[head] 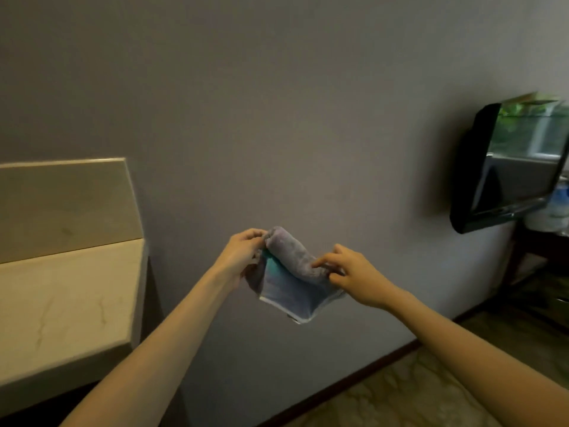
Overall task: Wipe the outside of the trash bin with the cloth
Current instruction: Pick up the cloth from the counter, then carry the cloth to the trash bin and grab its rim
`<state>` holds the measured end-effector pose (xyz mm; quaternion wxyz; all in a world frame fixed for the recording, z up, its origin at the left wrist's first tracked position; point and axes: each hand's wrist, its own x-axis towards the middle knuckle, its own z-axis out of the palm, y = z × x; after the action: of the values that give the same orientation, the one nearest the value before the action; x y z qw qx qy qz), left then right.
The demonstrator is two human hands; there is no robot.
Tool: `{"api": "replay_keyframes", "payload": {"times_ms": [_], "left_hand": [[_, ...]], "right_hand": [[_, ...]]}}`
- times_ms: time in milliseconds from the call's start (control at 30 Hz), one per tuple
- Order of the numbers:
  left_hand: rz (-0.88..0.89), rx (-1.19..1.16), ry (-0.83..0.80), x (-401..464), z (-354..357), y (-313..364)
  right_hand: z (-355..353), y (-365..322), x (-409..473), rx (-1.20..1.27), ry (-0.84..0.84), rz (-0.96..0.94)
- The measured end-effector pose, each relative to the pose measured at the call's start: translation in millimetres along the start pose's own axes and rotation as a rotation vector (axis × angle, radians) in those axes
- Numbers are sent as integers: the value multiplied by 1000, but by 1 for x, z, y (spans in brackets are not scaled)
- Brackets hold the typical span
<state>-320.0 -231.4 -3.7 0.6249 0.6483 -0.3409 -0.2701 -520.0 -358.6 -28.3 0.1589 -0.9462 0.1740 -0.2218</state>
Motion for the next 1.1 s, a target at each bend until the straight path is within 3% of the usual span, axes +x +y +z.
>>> {"api": "replay_keyframes", "payload": {"times_ms": [133,300,400,533,700,767,1000,1100], "left_hand": [[-110,-91,-52,-9,79,-1],[-67,39,-110,-19,154,-19],[-55,12,-105,-22,182,-27],[-9,1,-82,-23,213,-31],[14,-70,-89,-9,238,-36],[1,-141,-87,1,243,-41],[-222,-549,-107,44,247,-67],[-280,-501,-102,53,247,-90]], "right_hand": [[-17,57,-48,-20,72,37],[-41,111,-94,-67,80,62],[-50,137,-117,40,107,132],[-41,162,-134,436,221,415],[-9,175,-143,1390,255,945],[0,179,-142,1602,265,1034],[17,187,-113,1943,236,837],[23,196,-109,1953,347,794]]}}
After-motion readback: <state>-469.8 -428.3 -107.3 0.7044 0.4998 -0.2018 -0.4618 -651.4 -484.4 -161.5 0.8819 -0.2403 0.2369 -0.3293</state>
